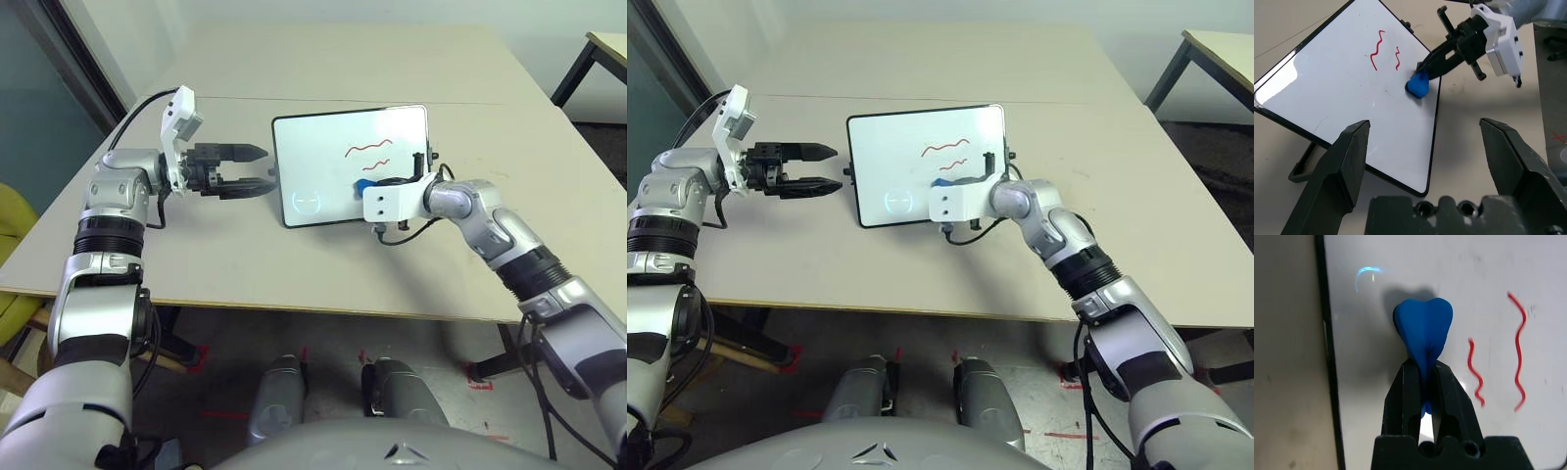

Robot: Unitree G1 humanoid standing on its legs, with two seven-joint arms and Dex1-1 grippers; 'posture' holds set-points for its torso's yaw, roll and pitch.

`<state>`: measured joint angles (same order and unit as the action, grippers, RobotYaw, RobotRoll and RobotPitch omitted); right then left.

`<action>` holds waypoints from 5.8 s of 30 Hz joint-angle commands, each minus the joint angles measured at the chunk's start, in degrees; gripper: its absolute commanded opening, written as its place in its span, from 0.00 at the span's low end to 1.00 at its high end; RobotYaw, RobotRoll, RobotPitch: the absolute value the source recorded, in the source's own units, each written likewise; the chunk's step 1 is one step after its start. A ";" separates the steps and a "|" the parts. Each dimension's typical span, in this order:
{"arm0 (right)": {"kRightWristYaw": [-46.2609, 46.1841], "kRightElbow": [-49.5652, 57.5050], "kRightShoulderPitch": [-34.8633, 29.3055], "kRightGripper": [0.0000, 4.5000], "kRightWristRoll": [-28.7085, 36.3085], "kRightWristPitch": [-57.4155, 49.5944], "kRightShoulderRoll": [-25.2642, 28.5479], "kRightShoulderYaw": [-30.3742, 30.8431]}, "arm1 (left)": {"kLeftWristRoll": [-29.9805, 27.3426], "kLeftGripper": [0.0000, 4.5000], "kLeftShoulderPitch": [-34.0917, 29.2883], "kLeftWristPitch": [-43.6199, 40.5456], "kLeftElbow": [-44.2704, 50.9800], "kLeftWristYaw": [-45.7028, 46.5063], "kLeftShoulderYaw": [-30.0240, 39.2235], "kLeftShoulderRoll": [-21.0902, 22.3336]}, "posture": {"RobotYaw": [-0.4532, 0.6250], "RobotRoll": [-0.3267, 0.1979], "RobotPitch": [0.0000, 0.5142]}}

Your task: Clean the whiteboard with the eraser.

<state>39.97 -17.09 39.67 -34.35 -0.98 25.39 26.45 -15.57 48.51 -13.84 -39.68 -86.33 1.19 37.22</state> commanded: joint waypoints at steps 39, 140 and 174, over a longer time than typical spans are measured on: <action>-1.30 -3.32 -2.08 0.02 1.65 2.06 13.44 -4.47 | 0.24 1.00 1.64 1.27 -2.57 0.13 -0.30 -0.47 | 0.55 0.62 0.03; -6.18 -14.93 8.72 0.01 -2.15 12.25 4.23 -0.24 | 0.24 1.00 2.14 1.82 -2.57 0.65 -0.12 -0.62 | 0.57 0.62 0.02; -7.77 -19.83 8.23 0.01 -1.95 13.22 11.36 -1.94 | 0.35 1.00 2.67 1.93 -3.19 0.52 -0.23 -0.76 | 0.56 0.62 0.03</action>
<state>32.43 -35.64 48.00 -36.67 12.48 35.86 25.45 -15.55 50.36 -12.33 -41.82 -85.92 1.20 36.64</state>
